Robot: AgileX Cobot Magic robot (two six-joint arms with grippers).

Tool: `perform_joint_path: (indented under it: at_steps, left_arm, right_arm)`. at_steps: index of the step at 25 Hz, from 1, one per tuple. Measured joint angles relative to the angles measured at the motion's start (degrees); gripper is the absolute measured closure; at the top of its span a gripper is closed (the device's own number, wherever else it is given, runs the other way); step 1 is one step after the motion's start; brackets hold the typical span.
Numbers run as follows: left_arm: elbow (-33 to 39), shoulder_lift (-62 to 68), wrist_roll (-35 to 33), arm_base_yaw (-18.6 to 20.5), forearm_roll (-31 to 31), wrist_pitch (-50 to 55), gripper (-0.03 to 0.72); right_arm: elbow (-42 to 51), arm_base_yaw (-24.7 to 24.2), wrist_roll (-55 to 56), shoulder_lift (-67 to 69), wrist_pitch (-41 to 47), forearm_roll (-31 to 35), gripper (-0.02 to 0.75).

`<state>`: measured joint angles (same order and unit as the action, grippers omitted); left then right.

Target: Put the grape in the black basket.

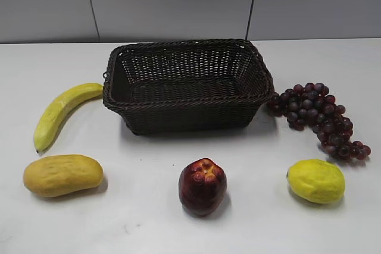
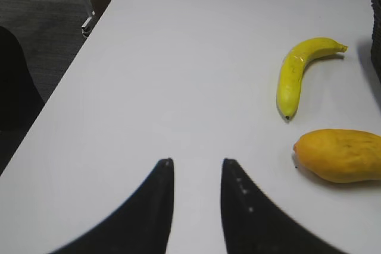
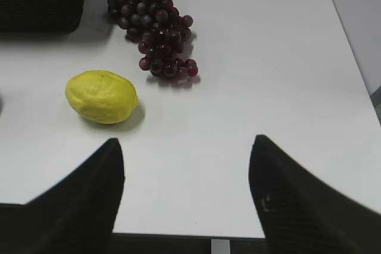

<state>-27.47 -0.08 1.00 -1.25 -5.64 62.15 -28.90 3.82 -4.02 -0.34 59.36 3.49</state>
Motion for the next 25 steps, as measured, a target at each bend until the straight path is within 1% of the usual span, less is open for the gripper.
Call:
perform_joint_path:
  at_steps: [4, 7, 10, 17, 20, 22, 25]
  left_arm:
    - [0.0, 0.0, 0.0, 0.0, 0.0, 0.0, 0.471]
    - [0.0, 0.0, 0.0, 0.0, 0.0, 0.0, 0.471]
    - [0.0, 0.0, 0.0, 0.0, 0.0, 0.0, 0.471]
    - [0.0, 0.0, 0.0, 0.0, 0.0, 0.0, 0.471]
    - [0.0, 0.0, 0.0, 0.0, 0.0, 0.0, 0.471]
    - [0.0, 0.0, 0.0, 0.0, 0.0, 0.0, 0.471]
    - [0.0, 0.0, 0.0, 0.0, 0.0, 0.0, 0.471]
  right_arm:
    - [0.0, 0.0, 0.0, 0.0, -0.1, 0.0, 0.239]
    - [-0.8, 0.0, 0.0, 0.6, -1.7, -0.7, 0.239]
    - [-2.9, 0.0, 0.0, 5.4, -4.4, -2.2, 0.239]
    - [-10.0, 0.0, 0.0, 28.1, -6.8, -2.9, 0.239]
    - [-13.9, 0.0, -1.2, 39.3, -6.9, -1.9, 0.231]
    - [-16.5, 0.0, -4.8, 46.5, -7.1, 0.6, 0.195]
    - [-20.5, 0.0, -12.5, 56.8, -8.2, 5.2, 0.115]
